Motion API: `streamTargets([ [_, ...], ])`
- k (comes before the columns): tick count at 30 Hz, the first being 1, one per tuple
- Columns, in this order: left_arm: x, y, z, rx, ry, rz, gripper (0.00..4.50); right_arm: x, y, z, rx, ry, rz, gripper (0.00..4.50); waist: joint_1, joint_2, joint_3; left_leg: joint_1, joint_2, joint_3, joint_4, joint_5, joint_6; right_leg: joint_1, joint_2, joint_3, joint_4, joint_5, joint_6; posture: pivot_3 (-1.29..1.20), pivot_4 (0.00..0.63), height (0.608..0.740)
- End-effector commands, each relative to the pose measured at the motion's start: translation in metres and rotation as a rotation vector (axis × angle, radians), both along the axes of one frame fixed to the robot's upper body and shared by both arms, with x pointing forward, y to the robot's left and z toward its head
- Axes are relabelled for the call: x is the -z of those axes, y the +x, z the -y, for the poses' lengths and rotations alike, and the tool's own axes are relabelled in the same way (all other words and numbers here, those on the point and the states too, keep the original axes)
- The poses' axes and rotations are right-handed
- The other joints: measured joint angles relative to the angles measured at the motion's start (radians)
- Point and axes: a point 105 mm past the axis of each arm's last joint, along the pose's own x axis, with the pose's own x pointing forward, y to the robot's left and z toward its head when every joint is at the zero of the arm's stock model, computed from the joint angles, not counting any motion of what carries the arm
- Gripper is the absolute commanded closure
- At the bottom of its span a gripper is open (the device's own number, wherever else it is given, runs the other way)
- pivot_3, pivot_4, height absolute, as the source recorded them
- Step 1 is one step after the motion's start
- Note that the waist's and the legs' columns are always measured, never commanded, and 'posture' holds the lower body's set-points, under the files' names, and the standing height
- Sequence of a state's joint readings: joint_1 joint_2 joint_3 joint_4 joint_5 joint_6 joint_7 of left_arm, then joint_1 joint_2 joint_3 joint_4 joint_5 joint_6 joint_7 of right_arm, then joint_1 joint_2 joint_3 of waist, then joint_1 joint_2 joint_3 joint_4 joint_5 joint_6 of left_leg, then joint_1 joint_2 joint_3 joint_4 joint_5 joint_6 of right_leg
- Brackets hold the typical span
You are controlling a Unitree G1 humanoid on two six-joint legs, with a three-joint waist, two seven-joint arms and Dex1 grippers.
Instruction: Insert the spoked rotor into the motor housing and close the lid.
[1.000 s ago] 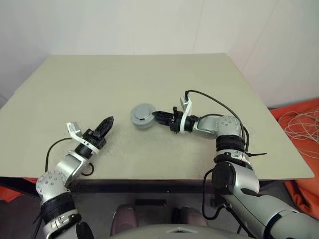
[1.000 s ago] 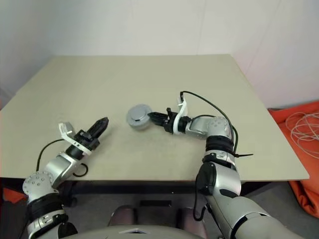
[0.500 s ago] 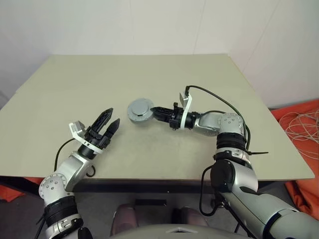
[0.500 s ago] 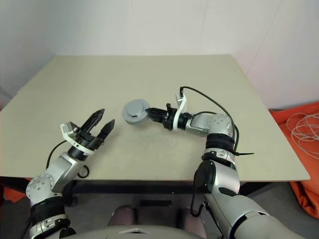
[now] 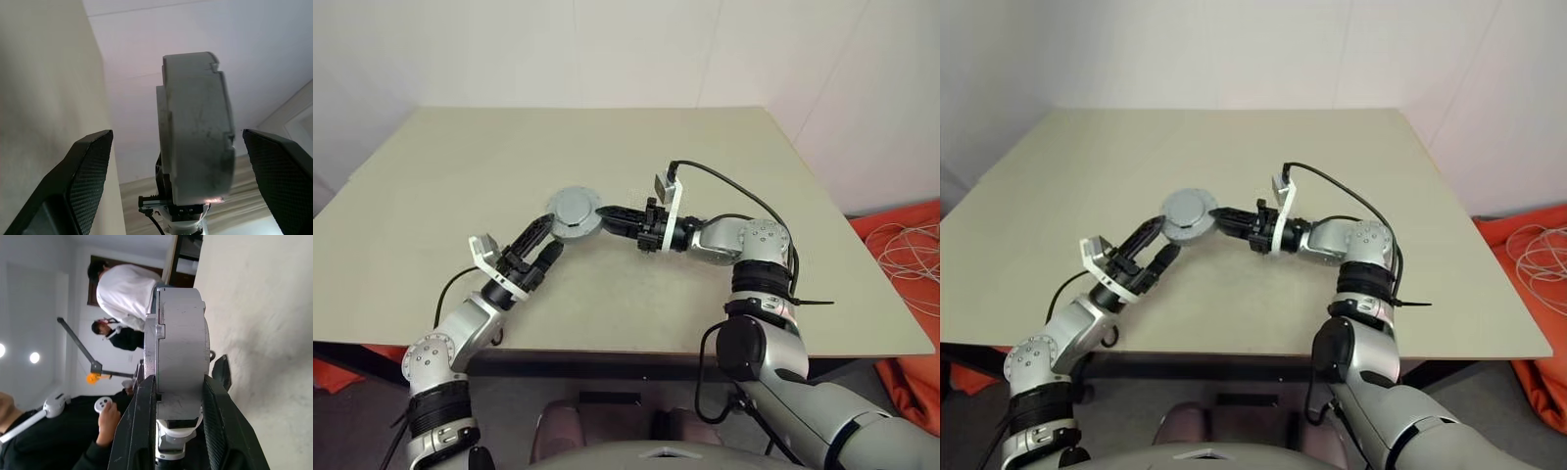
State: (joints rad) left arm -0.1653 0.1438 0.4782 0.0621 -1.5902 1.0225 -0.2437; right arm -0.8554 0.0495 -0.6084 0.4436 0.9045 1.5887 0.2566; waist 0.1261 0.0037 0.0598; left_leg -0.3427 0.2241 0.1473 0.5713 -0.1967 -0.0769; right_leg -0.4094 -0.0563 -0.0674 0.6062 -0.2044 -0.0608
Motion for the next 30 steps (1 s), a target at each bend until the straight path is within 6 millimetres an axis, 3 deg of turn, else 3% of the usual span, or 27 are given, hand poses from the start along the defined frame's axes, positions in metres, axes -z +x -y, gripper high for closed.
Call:
streamTargets([
  [1,-0.018,0.0,0.004,0.019,0.0,0.07,0.0,-0.02,-0.005,-0.003,-0.028,0.051,0.077,3.43,0.0,0.0,0.0,0.0,0.0,0.0,0.0,0.0,0.0,0.0,0.0,0.0,0.0,0.0,0.0,0.0,0.0,0.74],
  [5,-0.02,0.0,0.005,0.018,-0.005,0.083,0.0,-0.019,-0.006,-0.005,-0.034,0.048,0.078,3.43,0.0,0.0,0.0,0.0,0.0,0.0,0.0,0.0,0.0,0.0,0.0,0.0,0.0,0.0,0.001,0.0,0.0,0.74],
  [6,-0.02,0.0,0.005,0.015,-0.009,0.083,0.18,-0.019,-0.006,-0.005,-0.034,0.048,0.078,3.43,0.0,0.0,0.0,0.0,0.0,0.0,0.0,0.0,0.0,0.0,0.0,0.0,0.0,0.0,0.001,0.0,0.0,0.74],
  [8,-0.021,0.001,0.005,0.013,-0.013,0.083,0.6,-0.019,-0.006,-0.005,-0.035,0.047,0.078,3.43,0.0,0.0,0.0,0.001,0.0,0.0,0.0,0.0,0.0,0.001,0.0,0.0,0.0,0.0,0.001,0.0,0.0,0.74],
  [13,-0.021,0.001,0.005,0.01,-0.013,0.082,2.3,-0.017,-0.005,-0.006,-0.03,0.04,0.068,3.43,0.0,0.0,0.0,0.001,0.0,0.0,0.001,0.0,0.0,0.001,0.0,0.001,0.0,0.001,0.001,0.0,0.0,0.74],
  [14,-0.021,0.001,0.005,0.009,-0.013,0.081,2.44,-0.016,-0.005,-0.006,-0.029,0.038,0.067,3.43,-0.001,0.0,0.0,0.001,0.0,0.0,0.001,0.0,0.0,0.001,0.0,0.001,0.0,0.001,0.001,0.0,0.0,0.74],
  [24,-0.023,0.002,0.004,0.004,-0.012,0.088,2.44,-0.027,-0.001,-0.006,0.0,0.112,0.102,3.43,-0.001,0.0,0.0,0.001,0.0,0.0,0.001,0.0,0.0,0.002,0.0,0.001,0.001,0.001,0.001,0.0,0.0,0.74],
  [30,-0.025,0.002,0.004,0.002,-0.012,0.098,2.44,-0.022,-0.003,-0.006,-0.012,0.106,0.064,1.32,-0.001,0.0,0.0,0.002,0.0,0.0,0.001,0.0,0.0,0.002,0.0,0.001,0.001,0.001,0.001,0.0,0.0,0.74],
])
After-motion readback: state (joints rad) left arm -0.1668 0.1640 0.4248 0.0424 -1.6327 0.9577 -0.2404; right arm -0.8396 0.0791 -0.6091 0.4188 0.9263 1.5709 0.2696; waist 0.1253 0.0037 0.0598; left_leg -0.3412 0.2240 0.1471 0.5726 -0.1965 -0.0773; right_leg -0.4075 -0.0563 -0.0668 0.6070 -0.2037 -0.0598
